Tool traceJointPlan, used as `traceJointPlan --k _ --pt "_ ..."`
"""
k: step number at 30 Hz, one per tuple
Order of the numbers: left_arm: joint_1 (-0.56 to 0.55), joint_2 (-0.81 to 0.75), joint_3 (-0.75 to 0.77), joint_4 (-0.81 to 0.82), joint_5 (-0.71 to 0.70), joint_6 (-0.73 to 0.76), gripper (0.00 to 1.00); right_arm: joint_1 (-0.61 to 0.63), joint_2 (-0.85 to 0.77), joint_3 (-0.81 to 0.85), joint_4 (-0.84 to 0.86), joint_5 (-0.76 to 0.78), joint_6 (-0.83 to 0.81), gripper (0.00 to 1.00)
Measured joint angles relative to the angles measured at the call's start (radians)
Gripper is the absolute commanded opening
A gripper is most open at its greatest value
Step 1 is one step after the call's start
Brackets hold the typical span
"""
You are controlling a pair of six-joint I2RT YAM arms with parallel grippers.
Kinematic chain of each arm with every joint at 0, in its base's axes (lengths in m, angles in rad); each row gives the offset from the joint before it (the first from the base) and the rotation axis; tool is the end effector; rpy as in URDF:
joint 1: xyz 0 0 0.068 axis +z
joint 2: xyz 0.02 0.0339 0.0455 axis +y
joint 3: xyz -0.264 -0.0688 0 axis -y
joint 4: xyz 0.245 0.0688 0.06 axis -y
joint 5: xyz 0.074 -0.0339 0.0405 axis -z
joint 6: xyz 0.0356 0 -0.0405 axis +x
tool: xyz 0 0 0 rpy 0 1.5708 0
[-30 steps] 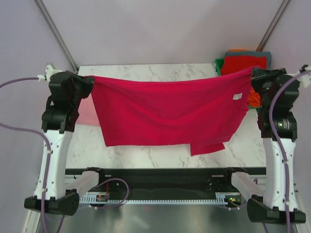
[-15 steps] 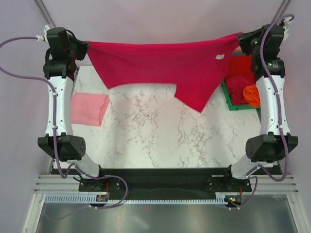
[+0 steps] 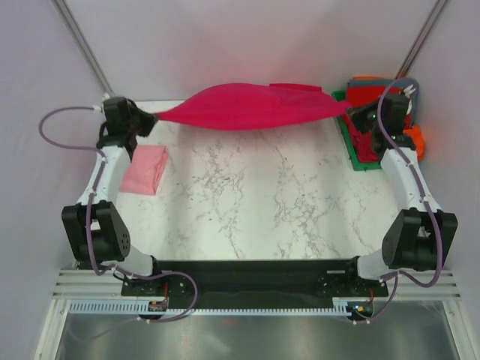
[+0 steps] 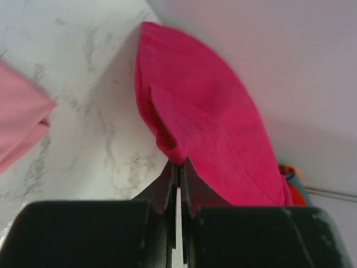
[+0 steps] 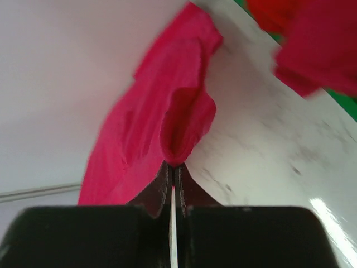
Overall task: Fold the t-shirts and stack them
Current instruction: Fold the tshirt
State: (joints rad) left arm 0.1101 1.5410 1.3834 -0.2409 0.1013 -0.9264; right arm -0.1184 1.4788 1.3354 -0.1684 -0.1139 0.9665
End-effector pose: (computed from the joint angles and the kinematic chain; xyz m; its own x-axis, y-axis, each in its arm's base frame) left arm 0.3625 0.0365 0.3557 -0.2184 -0.8243 -0.5223 -0.3184 0.5661 -0.7604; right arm 0.3489 -0.0374 0.3672 -0.1649 0.8430 -0.5121 0.2563 0.5380 0.8030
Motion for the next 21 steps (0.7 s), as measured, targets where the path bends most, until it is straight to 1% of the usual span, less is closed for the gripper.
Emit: traceJointPlan --k 2,4,7,11,15,18,21 --pt "0.0 -0.043 -0.229 0.099 0.016 -0.006 0.02 -0.003 -0.027 -0.177 0.027 -0.001 0.0 0.0" --pt "0.0 -0.077 -0.422 0.161 0.028 -0.014 0.02 -0.008 -0.045 -0.309 0.04 0.002 -0.002 0.0" --pt "0.0 -0.134 -0.647 0.244 0.036 -0.019 0.02 -0.018 -0.08 -0.48 0.053 0.007 -0.011 0.0" --pt "-0.002 -0.222 -0.804 0.314 0.043 -0.018 0.02 -0.027 -0.15 -0.635 0.101 0.026 -0.039 0.0" --pt "-0.002 -0.338 -0.937 0.386 0.053 -0.008 0.02 -0.032 -0.274 -0.785 0.138 0.047 -0.068 0.0" --pt "-0.002 -0.457 -1.04 0.385 0.053 0.003 0.02 -0.035 -0.432 -0.897 0.12 0.072 -0.086 0.0" --pt "-0.003 -0.615 -1.109 0.307 0.03 0.003 0.03 -0.036 -0.639 -0.97 0.047 0.117 -0.1 0.01"
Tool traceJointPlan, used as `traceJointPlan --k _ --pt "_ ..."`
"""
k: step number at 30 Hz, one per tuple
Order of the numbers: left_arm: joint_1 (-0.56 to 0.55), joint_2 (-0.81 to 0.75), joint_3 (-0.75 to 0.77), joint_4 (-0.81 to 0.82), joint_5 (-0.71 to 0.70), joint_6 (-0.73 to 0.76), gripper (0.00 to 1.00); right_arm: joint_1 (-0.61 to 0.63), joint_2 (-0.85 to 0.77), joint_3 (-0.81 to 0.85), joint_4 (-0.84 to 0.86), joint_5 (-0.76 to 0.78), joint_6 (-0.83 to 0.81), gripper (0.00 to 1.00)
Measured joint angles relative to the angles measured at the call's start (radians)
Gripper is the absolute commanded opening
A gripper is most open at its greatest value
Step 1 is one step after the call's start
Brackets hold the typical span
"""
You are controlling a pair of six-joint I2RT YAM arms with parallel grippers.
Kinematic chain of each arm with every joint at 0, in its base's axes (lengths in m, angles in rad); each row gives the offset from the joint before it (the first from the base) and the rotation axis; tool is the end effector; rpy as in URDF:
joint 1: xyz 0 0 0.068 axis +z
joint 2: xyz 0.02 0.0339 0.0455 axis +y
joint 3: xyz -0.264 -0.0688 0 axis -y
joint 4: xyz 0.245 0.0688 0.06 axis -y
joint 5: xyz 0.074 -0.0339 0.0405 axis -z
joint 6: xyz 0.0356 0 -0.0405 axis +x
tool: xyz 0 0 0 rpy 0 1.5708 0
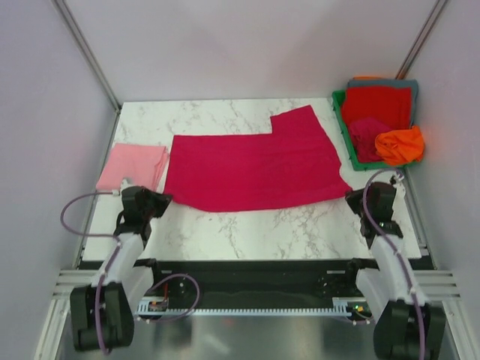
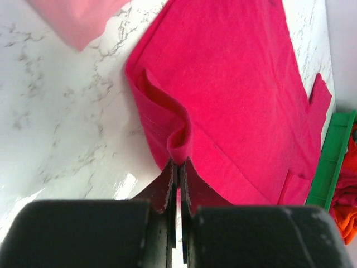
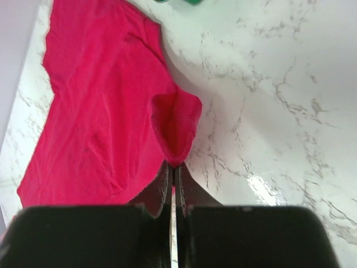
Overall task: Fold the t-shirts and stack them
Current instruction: Fold the tshirt
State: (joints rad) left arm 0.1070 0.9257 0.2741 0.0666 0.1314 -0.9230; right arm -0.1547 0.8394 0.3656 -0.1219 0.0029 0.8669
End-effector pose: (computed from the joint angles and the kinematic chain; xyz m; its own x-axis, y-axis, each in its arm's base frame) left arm 0.1830 0.0150 0.1632 -0.3335 -0.8309 -0.4454 -0.4362 0.5548 -0.7085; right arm 0.1776 -0.0278 0.1901 -0.2395 0.8089 -0.5370 0.5239 0.5733 0.6300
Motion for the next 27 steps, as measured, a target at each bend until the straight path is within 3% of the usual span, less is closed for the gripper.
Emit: traceJointPlan --k 5,6,7,8,10,14,17,24,27 --pt "0.0 -0.22 -0.051 -0.138 -0.03 0.0 0.18 0.0 -0.314 -0.069 -0.143 0.052 -0.002 0.23" --pt "0.0 -0.263 -0.061 -0.17 -0.033 -0.001 0.31 0.0 -0.36 -0.079 -0.176 0.059 -0.002 0.35" --pt "0.0 -0.303 -0.069 -0.207 -0.037 -0.003 0.65 0.0 -0.407 -0.084 -0.217 0.064 0.007 0.57" --pt "-0.001 -0.335 -0.074 -0.243 -0.05 -0.008 0.76 0.0 -0.443 -0.086 -0.259 0.069 0.018 0.65" --pt "-0.001 -0.394 -0.077 -0.321 -0.071 -0.026 0.87 0.0 -0.509 -0.087 -0.335 0.086 0.024 0.73" --pt "-0.001 -0.48 -0.074 -0.435 -0.097 -0.037 0.89 0.0 -0.573 -0.053 -0.453 0.126 0.013 0.69" --pt "-0.001 -0.485 -0.032 -0.504 -0.117 -0.028 0.92 0.0 -0.513 0.032 -0.469 0.134 -0.04 0.65" --pt "-0.002 -0.334 0.206 -0.531 -0.156 0.048 0.97 0.0 -0.077 0.274 -0.324 0.047 -0.198 0.59" --pt "-0.002 -0.221 0.28 -0.469 -0.124 0.082 0.89 0.007 0.117 0.341 -0.241 -0.008 -0.236 0.59"
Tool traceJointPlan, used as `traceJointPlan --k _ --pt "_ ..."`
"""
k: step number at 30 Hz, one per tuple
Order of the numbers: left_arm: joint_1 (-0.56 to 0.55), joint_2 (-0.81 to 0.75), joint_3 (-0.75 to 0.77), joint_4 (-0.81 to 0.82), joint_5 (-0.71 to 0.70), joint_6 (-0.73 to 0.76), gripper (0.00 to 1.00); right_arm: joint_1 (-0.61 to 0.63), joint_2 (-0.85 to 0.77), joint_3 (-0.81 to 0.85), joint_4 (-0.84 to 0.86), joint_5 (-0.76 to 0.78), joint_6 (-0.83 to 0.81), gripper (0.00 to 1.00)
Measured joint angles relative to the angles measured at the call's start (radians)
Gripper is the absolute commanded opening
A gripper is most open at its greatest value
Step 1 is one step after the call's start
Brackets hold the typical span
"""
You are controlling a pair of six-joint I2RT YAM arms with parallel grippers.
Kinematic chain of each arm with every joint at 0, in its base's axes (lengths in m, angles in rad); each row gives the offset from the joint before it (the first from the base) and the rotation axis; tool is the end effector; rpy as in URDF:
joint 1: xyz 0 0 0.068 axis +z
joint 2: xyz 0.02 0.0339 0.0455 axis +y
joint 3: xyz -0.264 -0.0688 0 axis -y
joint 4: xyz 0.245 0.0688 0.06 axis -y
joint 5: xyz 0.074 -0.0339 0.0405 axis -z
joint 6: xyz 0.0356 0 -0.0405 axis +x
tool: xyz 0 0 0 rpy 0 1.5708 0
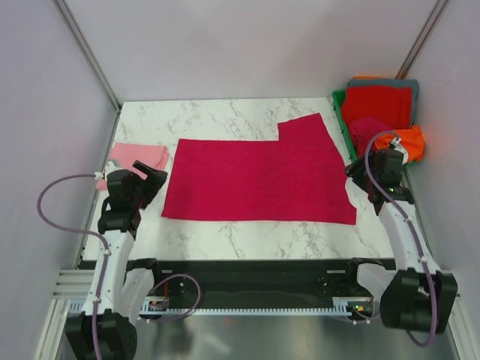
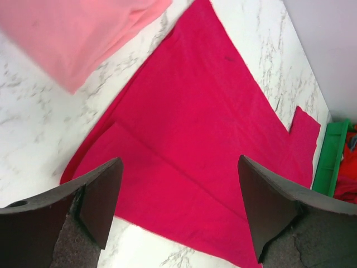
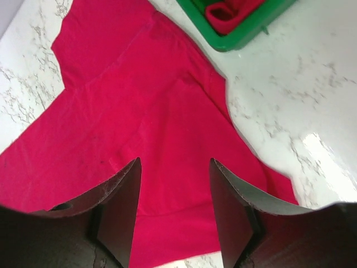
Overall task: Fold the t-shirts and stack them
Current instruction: Fold the tshirt
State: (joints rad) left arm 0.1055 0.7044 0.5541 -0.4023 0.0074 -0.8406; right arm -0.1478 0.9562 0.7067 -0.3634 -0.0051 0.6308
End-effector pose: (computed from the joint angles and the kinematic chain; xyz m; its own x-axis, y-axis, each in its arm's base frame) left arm 0.1625 0.0169 0.2496 -0.2744 -0.7782 -0.5648 -0.4550 0.6225 -0.6367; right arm 0.2074 -0.0307 0.2638 -0.3751 0.6521 -0.6588 0.4512 0.7493 0.4848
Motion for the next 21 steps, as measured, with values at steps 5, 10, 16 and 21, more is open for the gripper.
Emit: traceJointPlan --k 5,10,16,21 --pt "-0.025 0.227 0.09 0.161 0.085 0.051 0.91 0.065 0.27 0.137 0.099 0.001 -0.045 0.6" --pt "-0.077 0.457 0.194 0.274 0.09 0.069 0.9 0.149 0.588 0.434 0.164 0.056 -0.091 0.56" --pt "-0.088 0.674 0.348 0.373 0.069 0.081 0.89 0.191 0.931 0.749 0.194 0.119 -0.137 0.54" --pt "-0.09 0.832 0.463 0.443 0.042 0.09 0.86 0.194 1.176 0.982 0.143 0.164 -0.171 0.54"
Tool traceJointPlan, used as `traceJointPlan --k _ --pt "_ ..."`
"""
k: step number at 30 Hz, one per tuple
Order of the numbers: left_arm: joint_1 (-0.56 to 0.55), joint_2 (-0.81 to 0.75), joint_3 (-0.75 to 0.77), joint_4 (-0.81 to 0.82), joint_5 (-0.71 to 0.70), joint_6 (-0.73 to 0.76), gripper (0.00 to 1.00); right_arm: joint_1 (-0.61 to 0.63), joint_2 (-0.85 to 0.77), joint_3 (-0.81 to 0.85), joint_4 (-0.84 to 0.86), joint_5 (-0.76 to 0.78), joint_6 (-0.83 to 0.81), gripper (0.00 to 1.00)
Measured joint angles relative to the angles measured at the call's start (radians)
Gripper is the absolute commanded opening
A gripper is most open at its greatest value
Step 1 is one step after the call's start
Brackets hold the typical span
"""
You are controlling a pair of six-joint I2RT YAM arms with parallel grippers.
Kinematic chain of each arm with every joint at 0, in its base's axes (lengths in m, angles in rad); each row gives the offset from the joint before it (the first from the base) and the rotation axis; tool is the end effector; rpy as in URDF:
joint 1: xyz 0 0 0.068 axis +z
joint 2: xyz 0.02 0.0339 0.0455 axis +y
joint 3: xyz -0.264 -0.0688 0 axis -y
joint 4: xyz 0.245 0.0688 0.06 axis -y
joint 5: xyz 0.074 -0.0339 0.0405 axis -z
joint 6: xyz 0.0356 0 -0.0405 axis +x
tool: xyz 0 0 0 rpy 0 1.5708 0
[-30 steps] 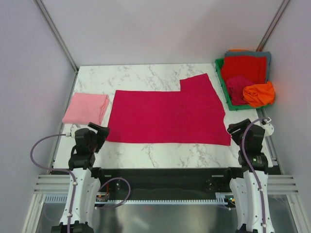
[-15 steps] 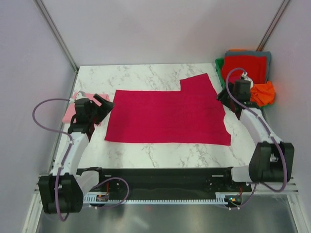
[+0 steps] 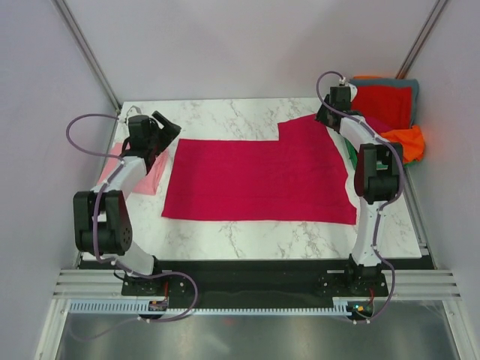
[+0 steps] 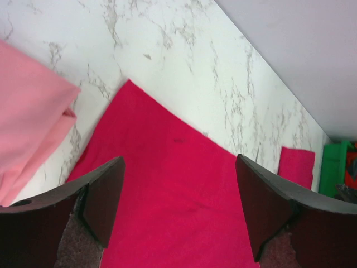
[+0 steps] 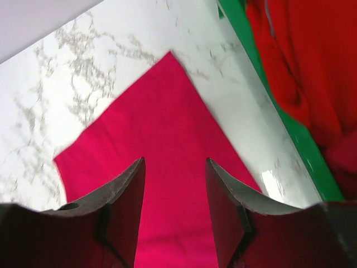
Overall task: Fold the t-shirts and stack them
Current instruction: Fold the tshirt
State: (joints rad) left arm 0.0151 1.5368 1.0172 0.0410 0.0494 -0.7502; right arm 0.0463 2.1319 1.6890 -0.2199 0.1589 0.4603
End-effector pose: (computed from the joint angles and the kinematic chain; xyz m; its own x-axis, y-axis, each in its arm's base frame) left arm 0.3507 0.0035 0.2573 -0.3565 -0.6864 -0.6338 -0.2929 0.7263 -0.6218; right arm 0.4933 0.0172 0.2191 -0.5156 0.4152 -0.7495 0.3437 0.9015 0.2629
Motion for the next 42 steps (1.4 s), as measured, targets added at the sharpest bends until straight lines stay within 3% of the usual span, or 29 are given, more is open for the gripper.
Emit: traceJointPlan --k 6,13,22,26,34,42 --pt "-0.022 0.233 0.146 0.05 -0.082 -0.004 0.81 0.005 0.231 0.283 -0.052 0.054 -0.033 0.55" --pt "-0.091 0.338 0.179 0.066 -0.166 -0.003 0.82 0.013 0.393 0.49 -0.097 0.083 -0.046 0.54" --pt "-0.101 0.404 0.216 0.085 -0.208 0.005 0.82 0.024 0.473 0.562 -0.109 0.113 -0.049 0.48" --pt "-0.101 0.409 0.224 0.089 -0.235 0.014 0.83 0.024 0.483 0.573 -0.108 0.131 -0.053 0.29" --pt "-0.097 0.467 0.284 0.077 -0.251 0.024 0.83 0.024 0.484 0.573 -0.11 0.163 -0.057 0.3" --pt "-0.081 0.501 0.325 0.046 -0.261 0.027 0.77 0.024 0.484 0.57 -0.11 0.182 -0.057 0.1"
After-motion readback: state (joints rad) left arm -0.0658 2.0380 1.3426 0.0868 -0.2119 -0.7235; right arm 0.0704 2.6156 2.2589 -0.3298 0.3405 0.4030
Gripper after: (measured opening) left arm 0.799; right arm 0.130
